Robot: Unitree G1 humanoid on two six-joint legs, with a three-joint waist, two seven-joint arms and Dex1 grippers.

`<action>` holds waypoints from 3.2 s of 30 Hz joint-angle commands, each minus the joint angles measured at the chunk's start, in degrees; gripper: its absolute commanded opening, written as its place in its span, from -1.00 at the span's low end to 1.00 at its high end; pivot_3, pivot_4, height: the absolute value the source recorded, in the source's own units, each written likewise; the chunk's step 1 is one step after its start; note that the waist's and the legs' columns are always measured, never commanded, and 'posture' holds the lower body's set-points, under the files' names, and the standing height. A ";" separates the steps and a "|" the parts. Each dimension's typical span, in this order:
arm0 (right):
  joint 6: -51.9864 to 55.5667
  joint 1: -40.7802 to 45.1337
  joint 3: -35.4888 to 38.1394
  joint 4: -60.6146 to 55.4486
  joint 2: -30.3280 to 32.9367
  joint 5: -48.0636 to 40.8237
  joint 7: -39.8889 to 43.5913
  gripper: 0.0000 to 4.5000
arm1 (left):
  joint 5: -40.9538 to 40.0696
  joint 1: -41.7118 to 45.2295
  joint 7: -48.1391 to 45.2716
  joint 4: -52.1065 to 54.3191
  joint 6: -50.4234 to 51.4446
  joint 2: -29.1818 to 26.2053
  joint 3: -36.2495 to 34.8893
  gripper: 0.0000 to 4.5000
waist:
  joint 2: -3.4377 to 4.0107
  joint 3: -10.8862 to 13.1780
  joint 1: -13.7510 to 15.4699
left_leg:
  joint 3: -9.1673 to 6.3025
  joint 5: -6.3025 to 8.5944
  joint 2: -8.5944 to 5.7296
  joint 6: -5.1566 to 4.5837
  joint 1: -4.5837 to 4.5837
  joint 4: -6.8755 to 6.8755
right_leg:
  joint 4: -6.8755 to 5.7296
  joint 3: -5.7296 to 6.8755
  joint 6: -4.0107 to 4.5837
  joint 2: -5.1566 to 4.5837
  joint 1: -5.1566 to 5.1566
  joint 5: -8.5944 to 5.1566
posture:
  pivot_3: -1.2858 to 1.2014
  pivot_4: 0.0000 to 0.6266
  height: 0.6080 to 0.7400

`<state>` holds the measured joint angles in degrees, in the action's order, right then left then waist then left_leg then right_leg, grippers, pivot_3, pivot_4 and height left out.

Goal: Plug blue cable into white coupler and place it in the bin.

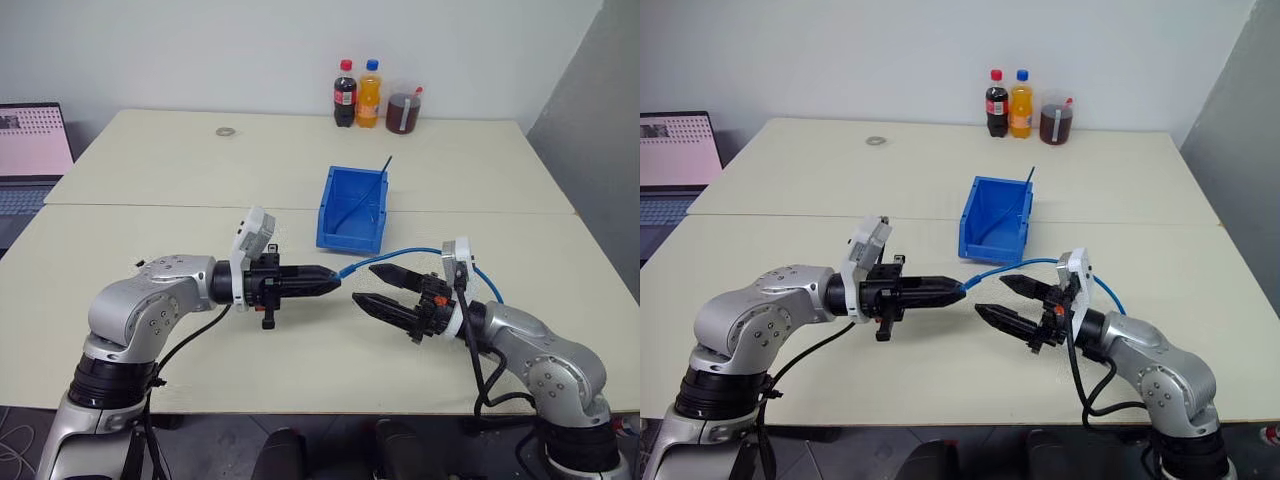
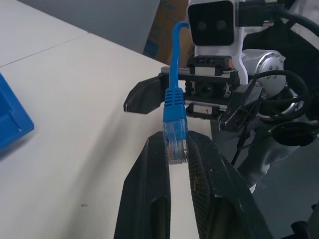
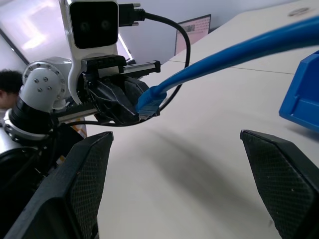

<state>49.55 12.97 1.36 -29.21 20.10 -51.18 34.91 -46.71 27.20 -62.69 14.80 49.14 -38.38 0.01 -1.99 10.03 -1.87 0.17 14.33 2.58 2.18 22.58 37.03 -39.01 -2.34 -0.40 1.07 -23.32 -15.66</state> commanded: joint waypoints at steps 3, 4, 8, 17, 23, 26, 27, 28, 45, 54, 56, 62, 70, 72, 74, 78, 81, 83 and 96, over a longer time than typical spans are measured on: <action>2.71 4.34 1.80 -0.73 -1.82 -7.63 -4.12 0.93 | -2.45 1.52 0.18 0.21 0.39 0.89 -1.82 -0.90 | 0.01 0.01 0.01 | -0.01 0.00 0.00 0.00 0.00 0.00 | -0.01 0.00 0.00 0.02 0.00 0.00 | 0.03 -0.52 1.00; 2.85 4.84 1.78 -0.54 -2.02 -8.26 -4.66 0.93 | -2.93 1.71 0.44 0.16 0.68 1.16 -2.15 -0.90 | 0.01 0.01 0.03 | -0.01 0.00 0.00 0.00 0.01 0.00 | 0.00 0.01 0.00 0.02 0.00 0.00 | 0.03 -0.52 1.00; 2.93 6.45 1.54 0.15 -2.30 -10.07 -5.94 0.93 | -3.26 1.69 0.27 0.01 0.59 0.92 -2.27 -0.90 | 0.01 0.01 0.03 | -0.01 0.00 0.01 0.00 0.03 0.00 | 0.02 0.00 0.00 0.00 0.00 0.00 | 0.03 -0.52 1.00; 3.41 8.08 0.58 1.56 -1.82 -11.20 -5.87 0.93 | -4.51 1.99 1.44 0.16 0.76 1.59 -3.07 -0.90 | 0.01 0.01 0.03 | -0.01 0.00 0.00 0.00 0.03 -0.01 | 0.02 -0.01 0.00 0.00 -0.02 0.00 | 0.03 -0.52 1.00; 3.23 8.61 0.38 2.37 -1.85 -11.40 -5.81 0.26 | -5.67 2.76 2.67 1.79 1.89 2.08 -2.91 -0.90 | 0.01 0.01 0.03 | -0.01 0.00 0.01 0.00 0.04 0.00 | 0.02 0.00 0.00 0.00 -0.02 0.00 | 0.03 -0.52 1.00; 3.47 8.77 0.29 2.38 -1.66 -11.84 -5.66 -0.06 | -6.06 3.28 3.26 2.33 2.34 2.12 -2.71 -0.90 | 0.01 0.01 0.03 | -0.01 0.00 0.01 0.00 0.05 -0.01 | 0.02 -0.01 0.00 0.00 -0.03 0.00 | 0.03 -0.52 1.00; 3.52 8.90 0.33 2.44 -1.63 -12.08 -5.69 -0.15 | -6.11 3.47 3.35 2.48 2.44 2.09 -2.56 -0.90 | 0.01 0.01 0.03 | -0.01 0.00 0.01 0.00 0.05 -0.01 | 0.02 -0.01 0.00 0.00 -0.03 0.00 | 0.03 -0.52 1.00; 3.61 9.06 0.40 2.54 -1.60 -12.43 -5.69 -0.25 | -6.04 3.61 3.19 2.58 2.43 1.93 -2.33 -0.90 | 0.01 0.01 0.03 | -0.01 0.00 0.01 0.00 0.05 -0.01 | 0.02 -0.01 0.00 0.00 -0.03 0.00 | 0.03 -0.52 1.00; 5.67 9.38 0.64 2.71 1.41 -17.97 -5.13 -0.92 | -2.10 3.28 0.66 1.53 -0.94 1.31 -0.49 -0.90 | 0.01 0.01 0.03 | 0.00 0.00 0.00 0.00 0.07 -0.02 | 0.03 -0.01 0.00 0.00 -0.05 0.00 | 0.03 -0.52 1.00; 3.32 9.12 -0.43 2.47 1.36 -14.72 -5.18 -0.92 | 0.18 1.01 0.17 2.03 -3.62 1.01 0.11 -0.90 | 0.01 0.01 0.01 | 0.00 0.00 0.00 0.00 0.10 -0.02 | 0.04 -0.01 0.00 0.00 -0.08 0.00 | 0.03 -0.52 1.00; 2.59 9.09 -0.33 2.83 1.42 -13.73 -5.02 -0.92 | 1.07 -0.32 -0.06 2.10 -4.18 0.13 0.30 -0.90 | 0.01 0.01 0.00 | 0.00 0.00 0.01 0.00 0.11 -0.03 | 0.04 -0.03 0.00 0.00 -0.11 0.00 | 0.03 -0.52 1.00; 1.54 9.53 0.30 4.03 1.07 -12.77 -4.93 -0.92 | 2.13 -2.40 -0.95 2.41 -4.64 -1.43 1.33 -0.33 | 0.03 0.02 0.03 | -0.01 0.00 0.01 0.00 0.17 -0.03 | 0.03 -0.04 0.00 0.00 -0.18 0.00 | 0.03 -0.52 1.00; 0.61 9.52 0.72 4.86 1.94 -11.69 -4.04 -0.92 | 2.80 -4.70 -0.59 2.25 -5.28 -2.91 -0.85 0.40 | 0.03 0.02 0.04 | 0.00 0.00 0.01 0.00 0.22 -0.02 | 0.05 -0.02 0.00 -0.02 -0.20 0.00 | 0.03 -0.52 1.00; 0.11 9.58 0.98 5.17 2.58 -10.71 -3.53 -0.92 | 3.98 -7.02 2.63 2.98 -6.06 -2.85 -2.79 0.57 | 0.04 0.03 -0.10 | -0.01 0.00 0.03 0.00 0.20 -0.04 | 0.05 -0.03 0.00 -0.02 -0.20 0.00 | 0.03 -0.52 1.00; -0.56 9.50 1.24 5.65 3.37 -9.44 -2.77 -0.92 | 4.62 -9.74 8.40 3.91 -6.50 -0.84 -5.58 0.76 | 0.05 0.03 -0.13 | -0.01 0.00 0.07 0.00 0.21 -0.04 | 0.04 -0.07 0.00 -0.03 -0.25 0.00 | 0.03 -0.52 1.00; -2.40 8.85 0.40 7.08 4.96 -6.00 -0.46 -0.92 | 12.34 -18.99 20.42 8.64 -12.01 3.35 -8.39 1.00 | 0.05 0.03 -0.06 | -0.02 0.00 0.12 -0.01 0.22 -0.06 | 0.05 -0.06 0.01 -0.13 -0.26 -0.01 | 0.03 -0.52 1.00; -3.53 8.27 -1.41 7.76 5.84 -3.34 2.21 -0.92 | 20.16 -25.34 34.06 11.54 -16.51 9.80 -10.97 1.00 | 0.04 0.03 0.06 | 0.00 0.01 0.16 -0.01 0.23 -0.05 | 0.08 -0.12 0.00 -0.26 -0.26 0.00 | 0.03 -0.52 1.00; -4.00 8.30 -2.08 8.39 5.71 -2.28 3.32 -0.92 | 26.06 -28.28 43.27 12.20 -18.08 13.91 -12.07 1.00 | 0.02 0.02 0.17 | -0.01 0.01 0.15 -0.01 0.25 -0.04 | 0.07 -0.11 -0.01 -0.33 -0.24 0.00 | 0.03 -0.52 1.00; -5.61 11.39 -4.39 12.24 4.49 1.84 8.21 -0.92 | 41.30 -21.49 77.02 7.73 -12.65 30.78 -18.29 1.00 | -0.08 -0.02 0.33 | -0.01 0.00 0.01 -0.01 0.21 0.01 | 0.05 -0.04 -0.12 -0.18 -0.14 0.07 | 0.03 -0.52 1.00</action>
<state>45.29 22.68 -3.43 -16.30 25.02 -49.69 41.93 -7.29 2.99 9.39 23.37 34.73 -8.85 -16.38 -2.08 10.01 -1.55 0.15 14.33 2.59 2.17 22.79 37.05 -38.96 -2.39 -0.52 0.88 -23.47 -15.58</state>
